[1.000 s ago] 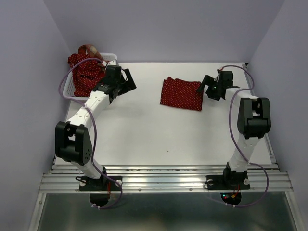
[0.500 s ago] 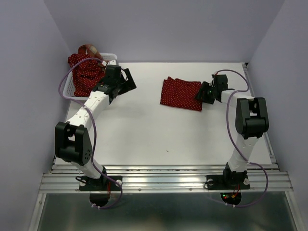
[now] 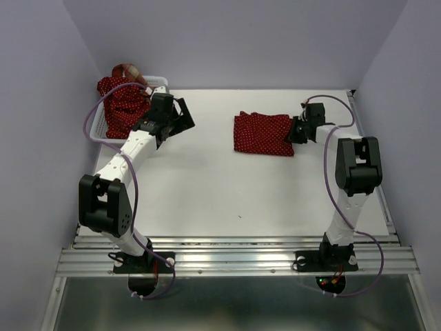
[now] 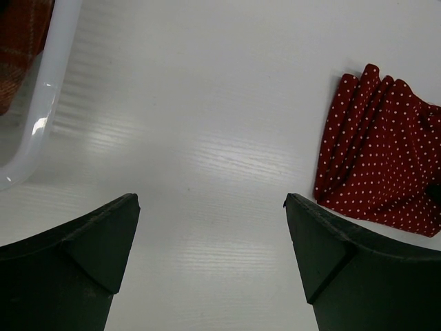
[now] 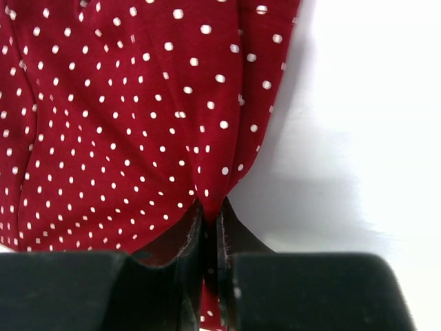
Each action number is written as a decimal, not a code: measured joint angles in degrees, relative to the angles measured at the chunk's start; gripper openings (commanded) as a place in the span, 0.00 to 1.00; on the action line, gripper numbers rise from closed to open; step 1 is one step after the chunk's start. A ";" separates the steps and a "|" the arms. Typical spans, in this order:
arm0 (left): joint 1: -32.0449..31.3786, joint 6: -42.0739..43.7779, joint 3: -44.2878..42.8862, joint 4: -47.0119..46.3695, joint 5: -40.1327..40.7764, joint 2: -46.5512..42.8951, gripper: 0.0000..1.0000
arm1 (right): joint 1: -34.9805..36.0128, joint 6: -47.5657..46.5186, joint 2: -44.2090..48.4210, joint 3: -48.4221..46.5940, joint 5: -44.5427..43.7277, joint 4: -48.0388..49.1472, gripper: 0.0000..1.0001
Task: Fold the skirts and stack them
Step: Neatly place the folded skirt to the corner
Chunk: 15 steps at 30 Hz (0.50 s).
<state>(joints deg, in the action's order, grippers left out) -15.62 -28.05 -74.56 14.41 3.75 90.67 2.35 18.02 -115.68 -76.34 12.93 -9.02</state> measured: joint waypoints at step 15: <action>0.37 0.42 0.00 1.53 4.94 -0.85 0.99 | -0.52 -18.78 -1.81 -15.93 -21.90 -7.23 0.01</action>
<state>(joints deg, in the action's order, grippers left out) -15.25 -27.64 -74.56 15.94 8.69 89.82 1.83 -0.75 -117.49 -92.27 -8.97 -16.25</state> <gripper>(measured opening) 0.986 0.135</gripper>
